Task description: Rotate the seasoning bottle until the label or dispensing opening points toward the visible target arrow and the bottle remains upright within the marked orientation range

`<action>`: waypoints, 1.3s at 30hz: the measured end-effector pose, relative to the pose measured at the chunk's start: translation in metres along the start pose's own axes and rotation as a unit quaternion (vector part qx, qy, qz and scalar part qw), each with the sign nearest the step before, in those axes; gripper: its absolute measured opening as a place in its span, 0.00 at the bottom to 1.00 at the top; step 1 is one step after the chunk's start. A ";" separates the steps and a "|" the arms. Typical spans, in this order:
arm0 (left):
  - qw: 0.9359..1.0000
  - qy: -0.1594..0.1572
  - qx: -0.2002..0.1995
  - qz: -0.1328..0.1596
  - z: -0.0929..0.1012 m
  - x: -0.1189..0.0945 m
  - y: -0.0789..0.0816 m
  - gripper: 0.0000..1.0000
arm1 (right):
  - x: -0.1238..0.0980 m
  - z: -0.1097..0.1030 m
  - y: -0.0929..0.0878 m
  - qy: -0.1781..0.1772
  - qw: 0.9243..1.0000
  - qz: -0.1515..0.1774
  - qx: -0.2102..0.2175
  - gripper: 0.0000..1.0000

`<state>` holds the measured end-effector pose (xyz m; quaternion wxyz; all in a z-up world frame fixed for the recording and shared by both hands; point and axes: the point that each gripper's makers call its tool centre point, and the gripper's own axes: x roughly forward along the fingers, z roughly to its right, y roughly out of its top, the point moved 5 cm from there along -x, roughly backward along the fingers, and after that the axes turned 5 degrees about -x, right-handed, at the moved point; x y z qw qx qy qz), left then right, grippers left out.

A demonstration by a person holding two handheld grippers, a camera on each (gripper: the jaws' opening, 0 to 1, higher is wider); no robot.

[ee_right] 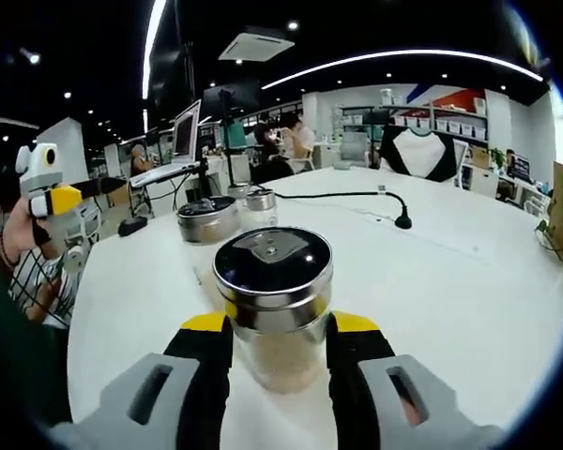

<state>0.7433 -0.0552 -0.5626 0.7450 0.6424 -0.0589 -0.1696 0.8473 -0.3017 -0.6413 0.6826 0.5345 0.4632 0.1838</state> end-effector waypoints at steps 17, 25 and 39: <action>1.000 0.009 -0.005 -0.001 -0.005 -0.003 0.000 0.87 | -0.002 0.000 -0.001 0.032 0.999 -0.009 -0.012 0.38; 1.000 0.007 -0.005 -0.004 -0.004 -0.001 0.000 0.87 | -0.004 -0.001 0.003 0.019 0.999 0.025 0.033 0.49; 1.000 0.003 -0.011 -0.008 -0.004 0.002 -0.002 0.87 | -0.011 -0.013 -0.002 -0.066 0.992 0.031 0.102 0.57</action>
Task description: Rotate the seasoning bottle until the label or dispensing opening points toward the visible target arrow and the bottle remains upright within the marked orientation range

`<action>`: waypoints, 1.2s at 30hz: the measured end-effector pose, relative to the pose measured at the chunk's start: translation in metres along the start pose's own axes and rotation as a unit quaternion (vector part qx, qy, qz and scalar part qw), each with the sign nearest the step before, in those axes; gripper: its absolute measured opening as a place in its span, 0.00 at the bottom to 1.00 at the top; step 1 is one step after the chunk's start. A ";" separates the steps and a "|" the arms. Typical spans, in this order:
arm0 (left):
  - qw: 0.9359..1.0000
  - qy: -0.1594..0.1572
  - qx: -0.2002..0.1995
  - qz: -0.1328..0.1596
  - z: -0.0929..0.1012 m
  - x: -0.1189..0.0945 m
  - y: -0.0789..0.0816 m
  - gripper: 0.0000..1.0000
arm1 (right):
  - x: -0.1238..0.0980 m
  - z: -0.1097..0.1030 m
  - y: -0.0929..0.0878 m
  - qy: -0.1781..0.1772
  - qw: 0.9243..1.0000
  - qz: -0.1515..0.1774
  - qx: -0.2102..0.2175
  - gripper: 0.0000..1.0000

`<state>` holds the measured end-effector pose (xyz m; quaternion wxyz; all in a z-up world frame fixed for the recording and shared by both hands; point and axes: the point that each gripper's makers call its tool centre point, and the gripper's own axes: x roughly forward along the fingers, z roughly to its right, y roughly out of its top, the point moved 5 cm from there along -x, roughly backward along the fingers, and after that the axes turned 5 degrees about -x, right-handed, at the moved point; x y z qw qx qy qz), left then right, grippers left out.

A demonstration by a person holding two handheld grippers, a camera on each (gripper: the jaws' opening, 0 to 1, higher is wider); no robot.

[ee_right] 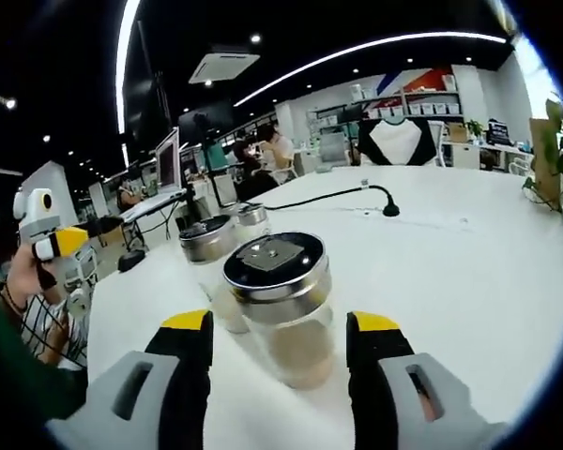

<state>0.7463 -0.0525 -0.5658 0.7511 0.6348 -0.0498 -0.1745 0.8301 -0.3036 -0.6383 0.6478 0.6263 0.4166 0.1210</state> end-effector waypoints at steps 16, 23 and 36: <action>1.000 0.001 -0.004 0.000 -0.001 -0.001 -0.002 0.87 | 0.004 -0.011 0.005 -0.118 0.992 0.000 0.034 0.48; 0.999 0.033 0.022 -0.003 -0.010 -0.005 -0.002 0.89 | 0.012 -0.011 0.002 -0.141 0.989 -0.017 0.042 0.47; 1.000 0.013 0.004 0.002 -0.004 -0.003 -0.003 0.88 | 0.015 -0.003 0.001 -0.176 0.983 -0.020 0.047 0.40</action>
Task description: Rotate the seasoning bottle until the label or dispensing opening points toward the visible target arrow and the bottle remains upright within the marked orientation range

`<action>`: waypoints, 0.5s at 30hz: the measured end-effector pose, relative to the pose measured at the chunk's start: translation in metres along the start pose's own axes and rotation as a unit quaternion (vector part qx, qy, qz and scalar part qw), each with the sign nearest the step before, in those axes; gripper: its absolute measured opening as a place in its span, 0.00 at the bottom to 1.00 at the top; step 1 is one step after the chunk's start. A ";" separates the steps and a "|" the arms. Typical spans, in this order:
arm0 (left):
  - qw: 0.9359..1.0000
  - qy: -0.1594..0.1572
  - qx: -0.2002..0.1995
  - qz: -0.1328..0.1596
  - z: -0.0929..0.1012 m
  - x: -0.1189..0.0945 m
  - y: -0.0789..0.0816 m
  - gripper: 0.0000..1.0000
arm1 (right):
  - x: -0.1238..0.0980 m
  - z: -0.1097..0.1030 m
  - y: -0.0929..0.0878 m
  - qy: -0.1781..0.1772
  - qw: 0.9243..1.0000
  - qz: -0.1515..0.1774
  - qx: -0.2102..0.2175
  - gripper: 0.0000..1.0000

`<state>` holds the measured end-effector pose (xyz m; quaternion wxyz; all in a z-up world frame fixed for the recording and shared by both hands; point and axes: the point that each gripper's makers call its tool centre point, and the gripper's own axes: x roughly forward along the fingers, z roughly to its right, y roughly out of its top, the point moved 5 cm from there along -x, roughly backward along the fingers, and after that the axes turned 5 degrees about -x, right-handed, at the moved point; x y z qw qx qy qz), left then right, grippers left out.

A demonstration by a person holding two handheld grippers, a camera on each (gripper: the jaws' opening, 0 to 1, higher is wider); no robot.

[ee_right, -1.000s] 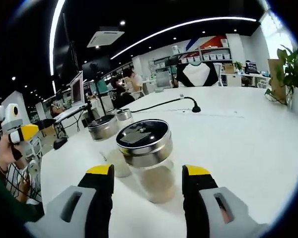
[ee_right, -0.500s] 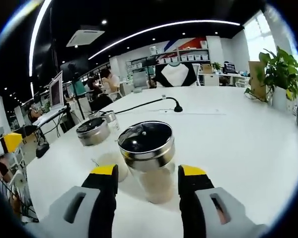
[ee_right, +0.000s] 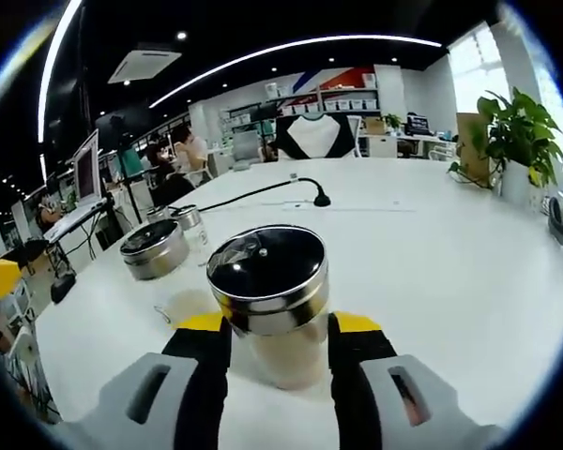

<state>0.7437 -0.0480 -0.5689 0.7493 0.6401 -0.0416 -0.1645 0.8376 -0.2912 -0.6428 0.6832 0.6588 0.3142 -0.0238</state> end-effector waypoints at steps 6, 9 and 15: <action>1.000 -0.001 -0.003 0.000 0.000 0.000 -0.001 0.88 | -0.001 0.000 0.000 -0.004 1.000 -0.001 -0.002 0.39; 1.000 -0.001 -0.003 -0.001 0.001 0.000 -0.001 0.88 | -0.001 0.000 -0.001 -0.004 1.000 -0.001 -0.004 0.39; 1.000 -0.003 -0.007 0.000 0.000 0.000 -0.001 0.88 | -0.002 -0.001 -0.001 -0.008 1.000 -0.005 -0.006 0.39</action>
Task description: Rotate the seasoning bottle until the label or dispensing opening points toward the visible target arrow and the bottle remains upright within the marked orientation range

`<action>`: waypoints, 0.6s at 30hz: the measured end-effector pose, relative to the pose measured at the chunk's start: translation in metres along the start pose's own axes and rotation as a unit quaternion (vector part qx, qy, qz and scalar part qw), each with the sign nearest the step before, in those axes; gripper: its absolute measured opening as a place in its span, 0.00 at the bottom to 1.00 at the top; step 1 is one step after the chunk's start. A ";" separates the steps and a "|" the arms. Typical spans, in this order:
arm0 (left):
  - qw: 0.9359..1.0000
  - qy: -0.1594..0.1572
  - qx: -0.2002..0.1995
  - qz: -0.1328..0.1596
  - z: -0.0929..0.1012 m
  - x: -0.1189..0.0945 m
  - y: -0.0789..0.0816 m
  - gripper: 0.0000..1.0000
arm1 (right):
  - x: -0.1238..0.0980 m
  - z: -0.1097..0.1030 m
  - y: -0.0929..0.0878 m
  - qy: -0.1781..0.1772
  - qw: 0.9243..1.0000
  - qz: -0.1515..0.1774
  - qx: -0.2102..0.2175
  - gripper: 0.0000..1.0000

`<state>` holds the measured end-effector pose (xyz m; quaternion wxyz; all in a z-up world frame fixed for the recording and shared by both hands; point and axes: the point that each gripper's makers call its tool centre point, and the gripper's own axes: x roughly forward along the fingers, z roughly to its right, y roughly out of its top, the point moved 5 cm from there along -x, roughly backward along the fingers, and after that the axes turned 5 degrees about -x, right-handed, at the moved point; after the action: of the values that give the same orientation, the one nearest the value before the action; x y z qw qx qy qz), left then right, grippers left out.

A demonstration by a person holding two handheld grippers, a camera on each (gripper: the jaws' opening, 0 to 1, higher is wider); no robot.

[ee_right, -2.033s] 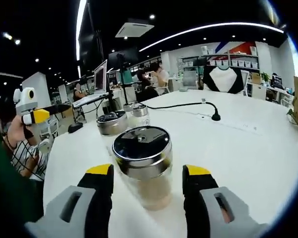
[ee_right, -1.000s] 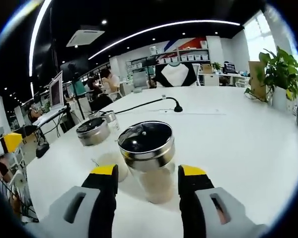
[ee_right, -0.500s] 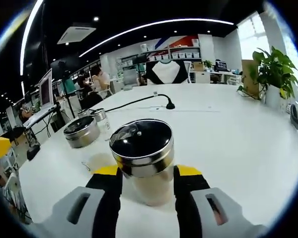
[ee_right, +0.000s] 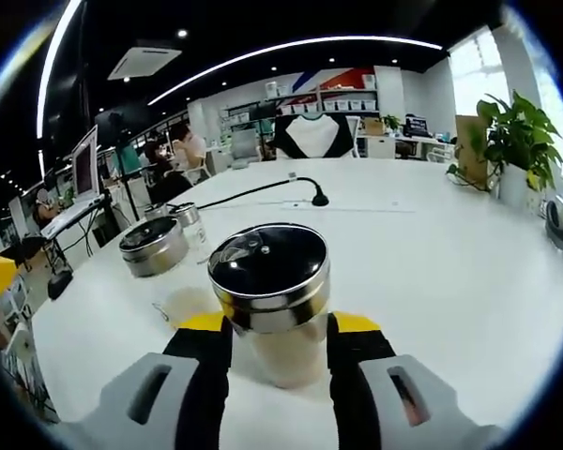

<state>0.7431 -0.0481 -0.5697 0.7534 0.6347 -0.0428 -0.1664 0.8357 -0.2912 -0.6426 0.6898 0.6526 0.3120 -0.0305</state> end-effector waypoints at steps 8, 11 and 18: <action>1.000 -0.001 0.001 -0.001 0.000 0.000 0.000 0.88 | 0.000 0.000 0.000 0.002 1.000 0.001 -0.003 0.39; 1.000 -0.002 0.001 -0.001 0.001 0.000 0.000 0.88 | 0.000 0.000 0.000 0.003 1.000 0.000 -0.005 0.39; 1.000 -0.002 0.001 -0.001 0.000 0.000 0.001 0.88 | 0.000 0.000 0.000 0.006 1.000 -0.001 -0.008 0.38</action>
<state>0.7435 -0.0483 -0.5692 0.7528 0.6349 -0.0438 -0.1678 0.8361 -0.2915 -0.6425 0.6933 0.6466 0.3172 -0.0247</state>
